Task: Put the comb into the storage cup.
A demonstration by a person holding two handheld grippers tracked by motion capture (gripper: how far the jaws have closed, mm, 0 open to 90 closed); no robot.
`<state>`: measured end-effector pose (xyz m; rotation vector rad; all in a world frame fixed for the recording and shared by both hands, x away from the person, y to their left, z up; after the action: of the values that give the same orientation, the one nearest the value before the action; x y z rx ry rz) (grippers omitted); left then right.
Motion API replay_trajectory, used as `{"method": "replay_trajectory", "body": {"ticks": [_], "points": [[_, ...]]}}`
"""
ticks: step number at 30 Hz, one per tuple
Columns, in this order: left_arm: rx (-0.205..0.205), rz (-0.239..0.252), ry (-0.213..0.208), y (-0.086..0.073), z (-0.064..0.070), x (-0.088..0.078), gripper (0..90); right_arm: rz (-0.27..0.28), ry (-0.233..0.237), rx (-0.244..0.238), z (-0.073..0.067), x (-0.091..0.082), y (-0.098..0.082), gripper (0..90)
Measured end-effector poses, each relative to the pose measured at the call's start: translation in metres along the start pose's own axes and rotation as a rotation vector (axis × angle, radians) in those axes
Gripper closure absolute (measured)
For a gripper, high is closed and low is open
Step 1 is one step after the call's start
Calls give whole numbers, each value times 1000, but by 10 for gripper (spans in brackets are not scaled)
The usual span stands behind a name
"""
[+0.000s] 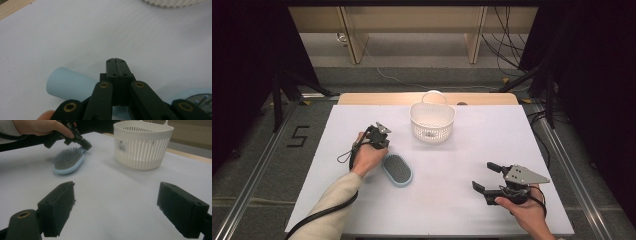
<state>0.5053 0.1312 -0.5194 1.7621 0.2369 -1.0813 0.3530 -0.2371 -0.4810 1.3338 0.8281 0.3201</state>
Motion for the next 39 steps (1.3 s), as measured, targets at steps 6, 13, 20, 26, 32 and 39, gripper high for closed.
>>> {"method": "replay_trajectory", "body": {"ticks": [6,13,20,26,32,39], "points": [[-8,-52,12,-6,-2,-3,900,-5,2,4,0,1,0,155],[-24,-111,9,-18,-3,-12,900,-8,0,7,0,0,-1,155],[-76,-143,-27,-37,-1,-27,900,-9,0,7,0,0,-1,156],[-65,-177,-41,-53,5,-43,900,-11,2,3,0,1,-1,156],[-39,-203,-51,-64,15,-55,900,-12,3,3,0,0,-1,155],[-5,-218,-65,-77,30,-67,900,-11,6,5,-1,0,-1,156]]}}
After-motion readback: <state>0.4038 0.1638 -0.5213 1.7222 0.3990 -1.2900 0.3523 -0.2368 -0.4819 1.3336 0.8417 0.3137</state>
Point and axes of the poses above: each handheld gripper's, and its own axes: x roughly forward along the jaws, y roughly out of its top, z roughly to its right, the point moved 5 cm from there along x, roughly forward along the jaws, and after that the axes turned 5 degrees about -y, right-handed, at the moved point
